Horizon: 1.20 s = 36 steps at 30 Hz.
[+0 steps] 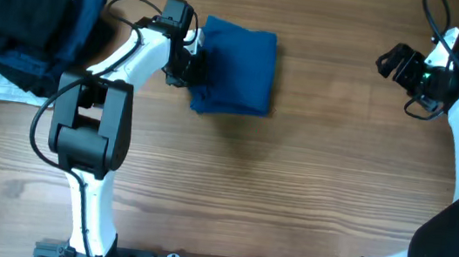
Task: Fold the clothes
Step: 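Grasp the blue bundle's left edge with the left gripper, then carry the blue bundle left and place it on the clothes stack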
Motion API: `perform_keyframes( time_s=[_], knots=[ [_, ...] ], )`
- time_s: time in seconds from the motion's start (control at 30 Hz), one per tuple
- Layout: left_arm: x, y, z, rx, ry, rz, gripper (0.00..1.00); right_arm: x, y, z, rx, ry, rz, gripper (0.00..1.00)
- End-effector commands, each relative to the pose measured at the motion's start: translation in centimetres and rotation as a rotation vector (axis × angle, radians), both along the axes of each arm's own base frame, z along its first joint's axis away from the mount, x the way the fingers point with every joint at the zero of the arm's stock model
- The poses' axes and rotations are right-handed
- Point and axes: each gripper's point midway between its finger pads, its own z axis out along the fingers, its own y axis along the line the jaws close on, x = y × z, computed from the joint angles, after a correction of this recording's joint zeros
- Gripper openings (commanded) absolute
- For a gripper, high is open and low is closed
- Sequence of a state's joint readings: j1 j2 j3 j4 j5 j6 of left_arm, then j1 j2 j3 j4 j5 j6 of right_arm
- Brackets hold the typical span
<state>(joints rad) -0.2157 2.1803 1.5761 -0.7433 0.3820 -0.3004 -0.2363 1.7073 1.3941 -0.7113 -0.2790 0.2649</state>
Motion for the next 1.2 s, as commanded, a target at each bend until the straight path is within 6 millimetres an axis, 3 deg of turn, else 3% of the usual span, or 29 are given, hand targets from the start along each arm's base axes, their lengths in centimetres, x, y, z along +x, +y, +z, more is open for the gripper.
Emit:
perform_keyframes(
  time_s=[0.0, 0.07, 0.17, 0.23, 0.37, 0.5, 0.77, 0.87, 1.0, 1.07, 1.17],
  knots=[
    [-0.2, 0.1, -1.4, 0.018, 0.024, -0.002, 0.04, -0.2, -0.1, 0.0, -0.013, 0.001, -0.003, 1.00],
    [1.3, 0.0, 0.7, 0.016, -0.038, -0.016, 0.04, -0.2, -0.1, 0.0, -0.013, 0.001, -0.003, 0.99],
    [5.1, 0.2, 7.3, 0.078, -0.242, -0.114, 0.04, -0.2, -0.1, 0.0, -0.013, 0.001, -0.003, 1.00],
    [6.5, 0.4, 10.1, 0.103, -0.319, -0.135, 0.04, -0.2, -0.1, 0.0, -0.013, 0.001, -0.003, 0.99],
    [7.8, 0.6, 11.7, 0.136, -0.388, -0.153, 0.04, -0.2, -0.1, 0.0, -0.013, 0.001, -0.003, 1.00],
    [9.3, 3.1, 13.1, 0.290, -0.451, -0.121, 0.04, -0.2, -0.1, 0.0, -0.013, 0.001, -0.003, 1.00],
    [13.6, 7.1, 22.6, 0.457, -0.698, -0.048, 0.04, -0.2, -0.1, 0.0, -0.013, 0.001, -0.003, 0.99],
    [14.6, 10.5, 25.9, 0.512, -0.765, 0.011, 0.04, -0.2, -0.1, 0.0, -0.013, 0.001, -0.003, 1.00],
    [15.5, 16.9, 33.2, 0.576, -0.914, 0.148, 0.04, -0.2, -0.1, 0.0, -0.013, 0.001, -0.003, 1.00],
    [15.3, 20.8, 35.3, 0.602, -0.945, 0.230, 0.04, -0.2, -0.1, 0.0, -0.013, 0.001, -0.003, 1.00],
    [14.5, 26.8, 36.3, 0.581, -0.934, 0.429, 0.04, -0.2, -0.1, 0.0, -0.013, 0.001, -0.003, 0.99]
  ],
)
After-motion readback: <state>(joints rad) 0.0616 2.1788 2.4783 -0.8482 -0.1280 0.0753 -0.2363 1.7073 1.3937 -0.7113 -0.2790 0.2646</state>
